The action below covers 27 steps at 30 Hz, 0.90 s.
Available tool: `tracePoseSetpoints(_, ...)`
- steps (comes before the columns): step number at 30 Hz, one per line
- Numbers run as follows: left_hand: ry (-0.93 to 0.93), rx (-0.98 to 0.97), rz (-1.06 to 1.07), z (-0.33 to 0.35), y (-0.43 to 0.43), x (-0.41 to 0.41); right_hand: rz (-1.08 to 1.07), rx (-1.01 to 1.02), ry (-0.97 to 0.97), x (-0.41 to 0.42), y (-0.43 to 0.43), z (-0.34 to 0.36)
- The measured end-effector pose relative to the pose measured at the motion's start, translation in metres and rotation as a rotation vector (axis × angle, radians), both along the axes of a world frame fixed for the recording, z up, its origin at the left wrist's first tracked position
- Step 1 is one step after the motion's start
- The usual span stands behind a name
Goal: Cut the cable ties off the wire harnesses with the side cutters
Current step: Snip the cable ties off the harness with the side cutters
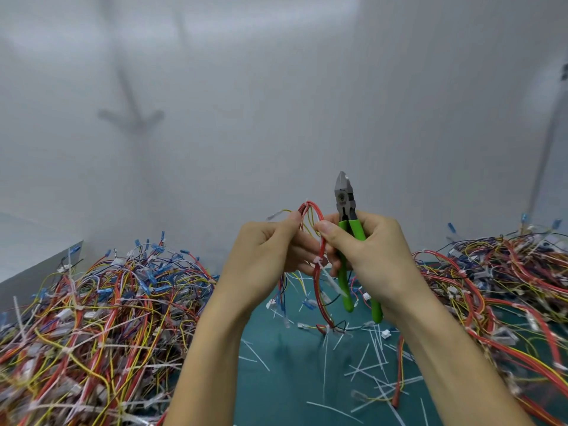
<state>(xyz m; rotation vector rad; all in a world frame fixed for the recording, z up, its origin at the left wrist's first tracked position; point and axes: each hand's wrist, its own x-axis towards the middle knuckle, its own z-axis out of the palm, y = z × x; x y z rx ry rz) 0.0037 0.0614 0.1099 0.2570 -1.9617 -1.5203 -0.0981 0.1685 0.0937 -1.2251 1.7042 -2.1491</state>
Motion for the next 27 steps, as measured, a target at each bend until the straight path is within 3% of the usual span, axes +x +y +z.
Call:
tracePoseSetpoints(3, 0.003, 0.031, -0.072, -0.001, -0.002, 0.002, -0.018, -0.012, -0.001, -0.001, 0.002, 0.001)
tracePoseSetpoints(9, -0.072, -0.145, -0.239, -0.008, -0.015, 0.010, -0.051, -0.019, -0.043, -0.004, 0.004, 0.001)
tracePoseSetpoints(16, 0.065, -0.128, -0.095, -0.006, -0.011, 0.007, -0.004, 0.074, -0.022, -0.001, 0.004, 0.001)
tracePoseSetpoints(27, 0.109, 0.099, 0.169, -0.008, -0.015, 0.001, -0.367, 0.536, 0.710, 0.005, 0.004, -0.001)
